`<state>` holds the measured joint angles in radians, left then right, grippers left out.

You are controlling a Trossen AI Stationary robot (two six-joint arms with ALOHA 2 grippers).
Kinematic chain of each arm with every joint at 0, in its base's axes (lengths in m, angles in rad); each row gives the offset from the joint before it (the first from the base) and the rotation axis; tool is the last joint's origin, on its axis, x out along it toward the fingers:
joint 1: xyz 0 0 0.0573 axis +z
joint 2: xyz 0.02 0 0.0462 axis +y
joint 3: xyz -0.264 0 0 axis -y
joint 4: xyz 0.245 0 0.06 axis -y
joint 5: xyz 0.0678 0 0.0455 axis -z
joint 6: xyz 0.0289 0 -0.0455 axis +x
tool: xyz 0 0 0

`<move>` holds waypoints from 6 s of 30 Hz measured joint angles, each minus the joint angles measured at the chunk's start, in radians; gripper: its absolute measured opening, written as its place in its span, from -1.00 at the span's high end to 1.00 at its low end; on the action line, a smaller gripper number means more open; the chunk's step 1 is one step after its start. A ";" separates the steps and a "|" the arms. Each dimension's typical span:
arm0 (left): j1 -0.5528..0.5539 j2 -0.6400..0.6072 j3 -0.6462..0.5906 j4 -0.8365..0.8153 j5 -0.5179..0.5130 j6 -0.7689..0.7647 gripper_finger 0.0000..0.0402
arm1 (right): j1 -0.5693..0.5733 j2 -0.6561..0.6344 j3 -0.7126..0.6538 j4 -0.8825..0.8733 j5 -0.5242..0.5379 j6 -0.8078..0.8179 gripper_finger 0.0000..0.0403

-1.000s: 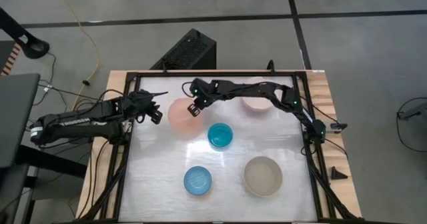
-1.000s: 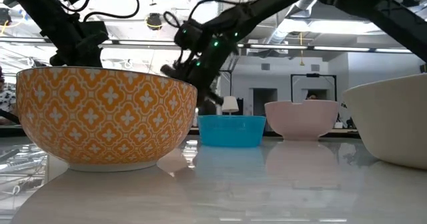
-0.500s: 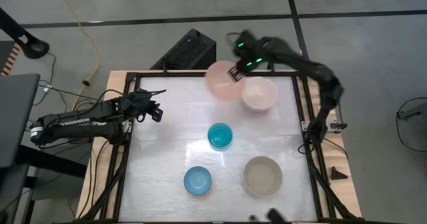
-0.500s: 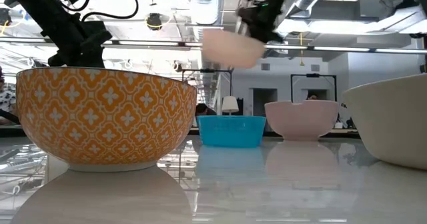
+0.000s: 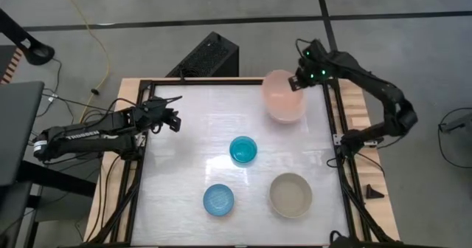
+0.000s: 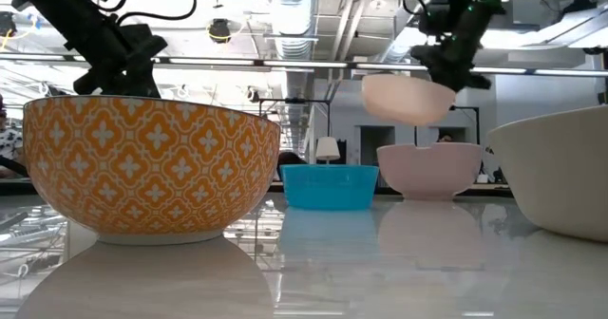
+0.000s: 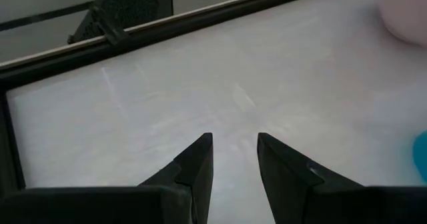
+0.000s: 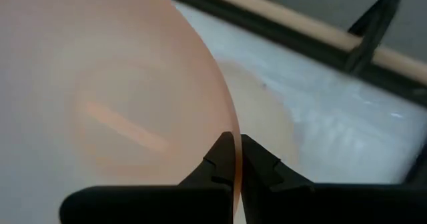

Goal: Nest bowls inside each other
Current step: Stack the pink bowl on top of the white bowl, then stack the gray bowl on top of the orange bowl

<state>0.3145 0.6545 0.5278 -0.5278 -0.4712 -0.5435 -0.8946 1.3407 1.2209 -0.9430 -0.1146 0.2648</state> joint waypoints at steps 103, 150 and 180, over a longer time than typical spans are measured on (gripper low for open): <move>0.000 0.000 -0.014 0.017 -0.009 0.094 0.47 | 0.430 -0.014 -0.100 -0.128 -0.111 0.410 0.13; 0.000 0.079 -0.025 0.257 0.097 0.259 0.47 | 1.133 0.075 -0.346 -0.010 -0.104 0.487 0.81; 0.000 0.079 -0.025 0.253 0.083 0.137 0.47 | 0.059 0.145 0.092 -0.167 -0.021 -0.080 0.83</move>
<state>0.3145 0.7334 0.5030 -0.2753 -0.3880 -0.4062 -0.8360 1.4854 1.3132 -1.1104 -0.1360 0.1847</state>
